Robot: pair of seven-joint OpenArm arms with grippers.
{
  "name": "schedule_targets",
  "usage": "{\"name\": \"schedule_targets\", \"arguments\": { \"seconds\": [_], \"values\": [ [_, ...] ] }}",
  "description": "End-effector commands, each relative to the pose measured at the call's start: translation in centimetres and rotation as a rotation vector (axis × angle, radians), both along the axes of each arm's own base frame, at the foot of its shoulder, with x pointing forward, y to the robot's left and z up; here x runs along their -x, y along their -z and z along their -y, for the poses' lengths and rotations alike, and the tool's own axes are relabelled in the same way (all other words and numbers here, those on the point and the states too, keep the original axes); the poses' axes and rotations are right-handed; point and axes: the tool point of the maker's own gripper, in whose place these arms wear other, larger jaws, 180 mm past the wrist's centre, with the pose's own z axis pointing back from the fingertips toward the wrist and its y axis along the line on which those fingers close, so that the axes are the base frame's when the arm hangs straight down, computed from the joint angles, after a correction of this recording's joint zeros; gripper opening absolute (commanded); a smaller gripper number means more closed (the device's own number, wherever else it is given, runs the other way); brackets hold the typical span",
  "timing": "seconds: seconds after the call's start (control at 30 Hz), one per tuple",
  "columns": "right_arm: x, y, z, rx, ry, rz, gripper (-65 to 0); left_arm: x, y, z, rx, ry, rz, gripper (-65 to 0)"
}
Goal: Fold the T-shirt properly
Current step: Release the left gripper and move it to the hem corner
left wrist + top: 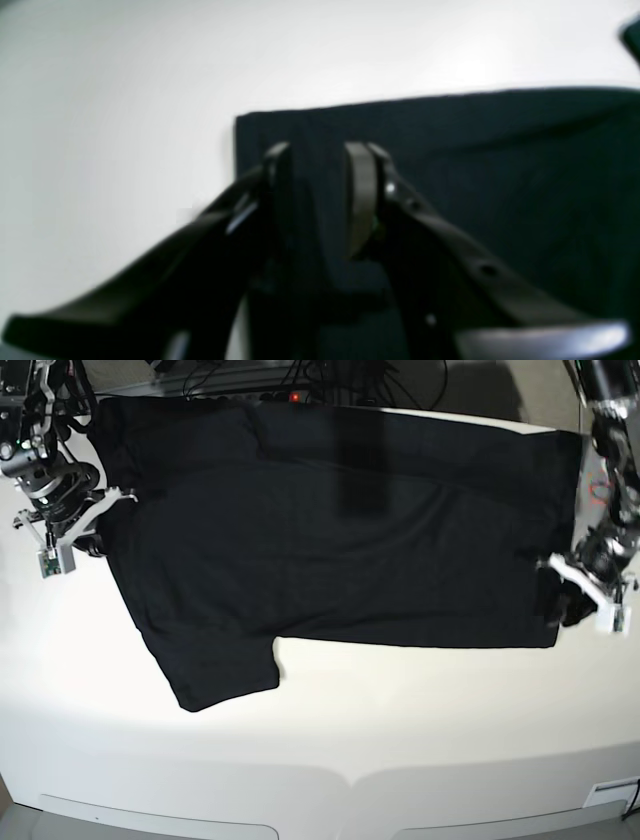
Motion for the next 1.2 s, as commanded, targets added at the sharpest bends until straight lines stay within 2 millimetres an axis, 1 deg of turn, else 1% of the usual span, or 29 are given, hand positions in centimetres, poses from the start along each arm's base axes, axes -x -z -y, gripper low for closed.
{"name": "schedule_targets", "arguments": {
  "seconds": [0.0,0.07,0.17,0.3,0.43,0.57,0.73,0.8,0.87,0.9,1.03,1.07,1.17],
  "values": [
    [-0.6,-1.1,0.1,0.013,-0.014,0.035,-65.0,-1.6,-1.2,-1.4,0.009,-0.011,0.027,-43.2],
    [-0.5,-1.0,0.1,0.015,-0.012,0.023,-65.0,-3.2,0.1,-2.7,0.045,-0.018,-0.036,-41.3],
    [-0.5,-1.0,0.1,0.015,-0.012,0.023,-65.0,-5.0,1.9,-4.6,0.113,-0.069,-0.149,-41.3],
    [-0.5,-1.0,0.2,0.016,-0.012,0.023,-65.0,-6.9,2.9,-6.1,0.168,-0.123,-0.197,-41.3],
    [-0.5,-1.0,0.2,0.016,-0.012,0.024,-65.0,-7.4,4.2,-5.2,0.174,-0.113,-0.27,-41.3],
    [-0.7,-1.2,0.2,0.02,-0.011,0.03,-65.0,-7.0,5.1,-4.2,0.189,-0.098,-0.309,-41.3],
    [-1.6,-1.9,0.2,0.02,-0.011,0.057,-65.0,-6.3,6.7,-1.7,0.21,-0.058,-0.377,-41.4],
    [-2.0,-2.2,0.2,0.02,-0.01,0.067,-65.0,-6.0,7.1,-1.2,0.216,-0.051,-0.39,-41.7],
    [-2.2,-2.4,0.3,0.022,-0.01,0.071,-65.0,-5.7,7.5,-0.9,0.217,-0.047,-0.405,-44.9],
    [-2.3,-2.4,0.3,0.023,-0.01,0.072,-65.0,-5.4,7.7,-0.9,0.216,-0.044,-0.417,-47.7],
    [-2.6,-2.8,0.1,0.014,-0.013,0.09,-65.0,-4.3,8.7,-1.0,0.212,-0.044,-0.452,-62.2],
    [-2.6,-2.9,0.1,0.013,-0.014,0.098,-65.0,-4.1,8.8,-1.0,0.212,-0.046,-0.455,-65.0],
    [-3.0,-3.3,0.0,0.009,-0.019,0.129,-65.0,-4.3,8.7,-1.3,0.215,-0.059,-0.424,-65.0]
  ]
}}
